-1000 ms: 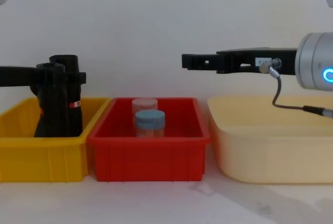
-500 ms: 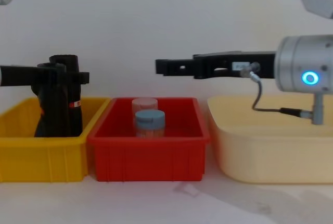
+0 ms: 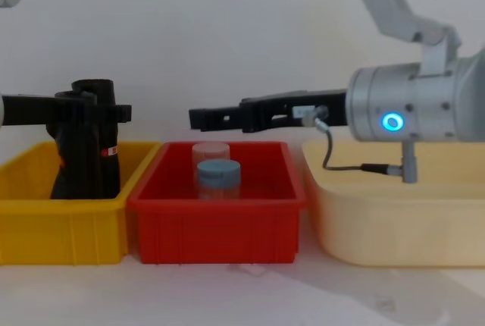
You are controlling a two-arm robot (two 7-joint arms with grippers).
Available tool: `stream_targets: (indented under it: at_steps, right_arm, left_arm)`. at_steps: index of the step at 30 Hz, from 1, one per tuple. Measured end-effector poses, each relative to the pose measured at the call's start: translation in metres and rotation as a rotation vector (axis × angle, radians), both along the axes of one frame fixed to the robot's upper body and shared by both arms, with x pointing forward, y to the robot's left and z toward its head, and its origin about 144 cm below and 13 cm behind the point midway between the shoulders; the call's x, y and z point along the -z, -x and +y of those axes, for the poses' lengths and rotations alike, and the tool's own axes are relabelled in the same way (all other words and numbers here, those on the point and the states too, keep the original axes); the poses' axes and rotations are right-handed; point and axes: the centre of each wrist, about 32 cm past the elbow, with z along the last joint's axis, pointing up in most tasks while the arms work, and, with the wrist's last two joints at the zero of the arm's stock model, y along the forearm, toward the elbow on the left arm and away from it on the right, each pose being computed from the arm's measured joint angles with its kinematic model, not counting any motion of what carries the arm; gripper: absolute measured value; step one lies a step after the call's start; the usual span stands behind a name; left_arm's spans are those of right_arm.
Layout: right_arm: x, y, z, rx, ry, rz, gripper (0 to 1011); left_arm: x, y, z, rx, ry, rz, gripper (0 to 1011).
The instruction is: Pick up the garbage bag with the one hand and transfer it to the other hand.
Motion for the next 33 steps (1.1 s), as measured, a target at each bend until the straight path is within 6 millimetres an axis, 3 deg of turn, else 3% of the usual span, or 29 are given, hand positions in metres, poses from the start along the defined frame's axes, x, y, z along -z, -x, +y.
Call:
stream_targets:
  at_steps: [33]
  right_arm:
    - [0.020,-0.040,0.022,0.029,0.084,0.053,1001]
  left_arm:
    - [0.000,0.000,0.000,0.001,-0.001,0.000,1001]
